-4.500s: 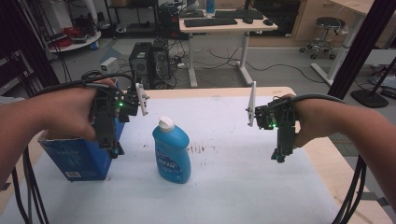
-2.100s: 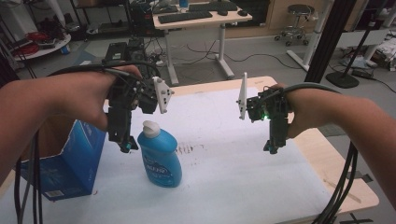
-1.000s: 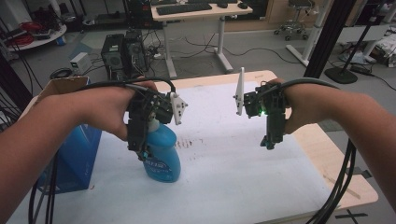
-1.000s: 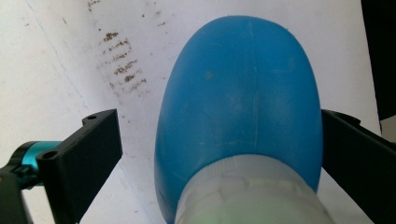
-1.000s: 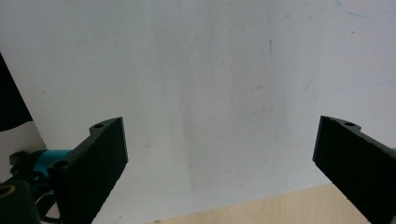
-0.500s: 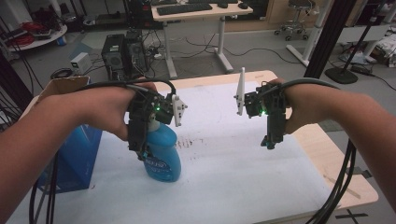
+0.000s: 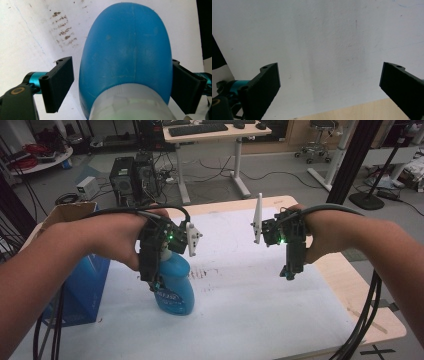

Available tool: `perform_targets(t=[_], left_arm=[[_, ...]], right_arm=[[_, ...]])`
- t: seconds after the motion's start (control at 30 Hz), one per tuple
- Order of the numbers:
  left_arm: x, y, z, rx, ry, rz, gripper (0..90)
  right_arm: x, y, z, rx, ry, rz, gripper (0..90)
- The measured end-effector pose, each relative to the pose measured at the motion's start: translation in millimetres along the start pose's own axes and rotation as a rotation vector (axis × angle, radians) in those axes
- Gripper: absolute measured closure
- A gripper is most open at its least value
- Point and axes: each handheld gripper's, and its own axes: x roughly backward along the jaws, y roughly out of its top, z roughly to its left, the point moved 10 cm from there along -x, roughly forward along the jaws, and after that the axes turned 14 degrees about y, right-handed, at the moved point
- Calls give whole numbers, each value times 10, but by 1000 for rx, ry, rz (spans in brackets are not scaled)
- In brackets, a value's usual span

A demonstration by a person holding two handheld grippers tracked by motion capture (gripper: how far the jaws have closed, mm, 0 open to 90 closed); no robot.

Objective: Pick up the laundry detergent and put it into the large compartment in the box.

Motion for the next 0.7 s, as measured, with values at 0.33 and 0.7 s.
perform_targets(t=[0.33, 0.7], left_arm=[[-7, 11, -8, -3, -7, 8, 203], [-9, 6, -6, -10, -3, 21, 264]], right_arm=[[-20, -16, 7, -13, 3, 2, 21], [-34, -7, -4, -8, 5, 4, 21]])
